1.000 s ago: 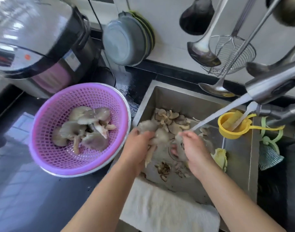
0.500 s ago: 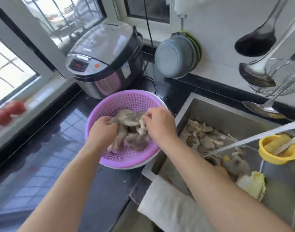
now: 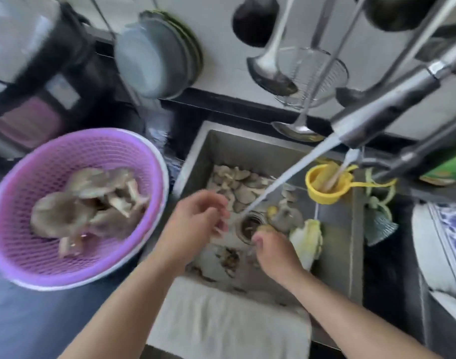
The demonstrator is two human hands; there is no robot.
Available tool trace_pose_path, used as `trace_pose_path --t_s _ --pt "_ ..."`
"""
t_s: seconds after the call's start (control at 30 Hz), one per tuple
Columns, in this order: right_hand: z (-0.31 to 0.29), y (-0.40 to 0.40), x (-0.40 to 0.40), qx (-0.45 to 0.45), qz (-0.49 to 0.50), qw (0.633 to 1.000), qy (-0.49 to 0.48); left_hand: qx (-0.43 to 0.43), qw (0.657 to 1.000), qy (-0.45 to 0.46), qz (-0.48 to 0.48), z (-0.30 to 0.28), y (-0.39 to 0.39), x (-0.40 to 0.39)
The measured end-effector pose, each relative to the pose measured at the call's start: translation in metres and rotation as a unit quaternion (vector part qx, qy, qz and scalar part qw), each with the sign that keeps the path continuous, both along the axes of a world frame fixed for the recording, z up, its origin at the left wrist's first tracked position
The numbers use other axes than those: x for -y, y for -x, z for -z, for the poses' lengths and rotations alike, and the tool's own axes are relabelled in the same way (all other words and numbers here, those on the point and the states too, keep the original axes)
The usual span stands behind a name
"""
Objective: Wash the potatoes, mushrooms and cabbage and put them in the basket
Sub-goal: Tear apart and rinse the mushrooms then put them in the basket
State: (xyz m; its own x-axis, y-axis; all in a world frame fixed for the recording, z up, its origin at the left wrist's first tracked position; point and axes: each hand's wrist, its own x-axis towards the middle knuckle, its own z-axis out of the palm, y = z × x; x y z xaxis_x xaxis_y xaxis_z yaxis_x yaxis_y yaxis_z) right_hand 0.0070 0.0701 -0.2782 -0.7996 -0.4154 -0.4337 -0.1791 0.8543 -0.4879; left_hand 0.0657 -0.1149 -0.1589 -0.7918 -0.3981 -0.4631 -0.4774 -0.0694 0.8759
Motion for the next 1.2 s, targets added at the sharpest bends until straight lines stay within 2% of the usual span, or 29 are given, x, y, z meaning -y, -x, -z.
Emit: trace_pose_path --t_s 0.07,0.1,0.17,0.27,0.37,0.5,0.6,0.67,0.73,0.8,0.87,0.93,1.0,1.1,1.2 --pt "0.03 0.026 -0.036 -0.019 0.06 0.994 -0.09 0.12 0.989 -0.042 0.073 0.055 0.014 -0.021" --pt "0.044 0.041 -0.045 -0.041 0.094 0.989 -0.104 0.171 0.98 -0.057 0.082 0.08 0.02 -0.029" --pt "0.064 0.071 -0.051 -0.074 0.113 0.984 -0.114 0.239 0.967 -0.062 0.058 0.118 0.032 -0.04" --pt "0.085 0.104 -0.047 -0.06 0.057 0.987 -0.137 0.275 0.96 -0.053 0.0 0.147 0.042 -0.044" --pt "0.098 0.122 -0.04 -0.013 0.049 0.991 -0.121 0.266 0.959 -0.091 -0.041 0.157 0.043 -0.046" --pt "0.075 0.124 -0.039 0.032 0.126 0.991 -0.018 0.234 0.96 -0.144 -0.055 0.152 0.04 -0.048" --pt "0.039 0.096 -0.021 0.062 0.212 0.969 0.113 0.159 0.959 -0.23 -0.054 0.148 0.036 -0.051" --pt "0.024 0.068 0.003 0.109 0.237 0.952 0.157 0.097 0.956 -0.274 -0.044 0.145 0.034 -0.057" --pt "0.021 0.049 0.025 0.159 0.281 0.928 0.189 0.077 0.96 -0.257 -0.079 0.15 0.037 -0.06" --pt "0.021 0.041 0.037 0.234 0.332 0.885 0.227 0.104 0.953 -0.229 -0.167 0.163 0.043 -0.053" --pt "0.023 0.038 0.04 0.298 0.313 0.871 0.235 0.14 0.939 -0.22 -0.223 0.173 0.048 -0.042" --pt "0.027 0.034 0.039 0.34 0.281 0.862 0.249 0.144 0.933 -0.246 -0.219 0.18 0.047 -0.032" --pt "0.029 0.034 0.037 0.352 0.283 0.854 0.26 0.154 0.933 -0.264 -0.19 0.181 0.045 -0.029" --pt "0.034 0.037 0.039 0.326 0.292 0.866 0.242 0.157 0.935 -0.263 -0.179 0.188 0.046 -0.032" --pt "0.039 0.031 0.051 0.302 0.323 0.871 0.215 0.169 0.944 -0.17 -0.227 0.192 0.049 -0.04"
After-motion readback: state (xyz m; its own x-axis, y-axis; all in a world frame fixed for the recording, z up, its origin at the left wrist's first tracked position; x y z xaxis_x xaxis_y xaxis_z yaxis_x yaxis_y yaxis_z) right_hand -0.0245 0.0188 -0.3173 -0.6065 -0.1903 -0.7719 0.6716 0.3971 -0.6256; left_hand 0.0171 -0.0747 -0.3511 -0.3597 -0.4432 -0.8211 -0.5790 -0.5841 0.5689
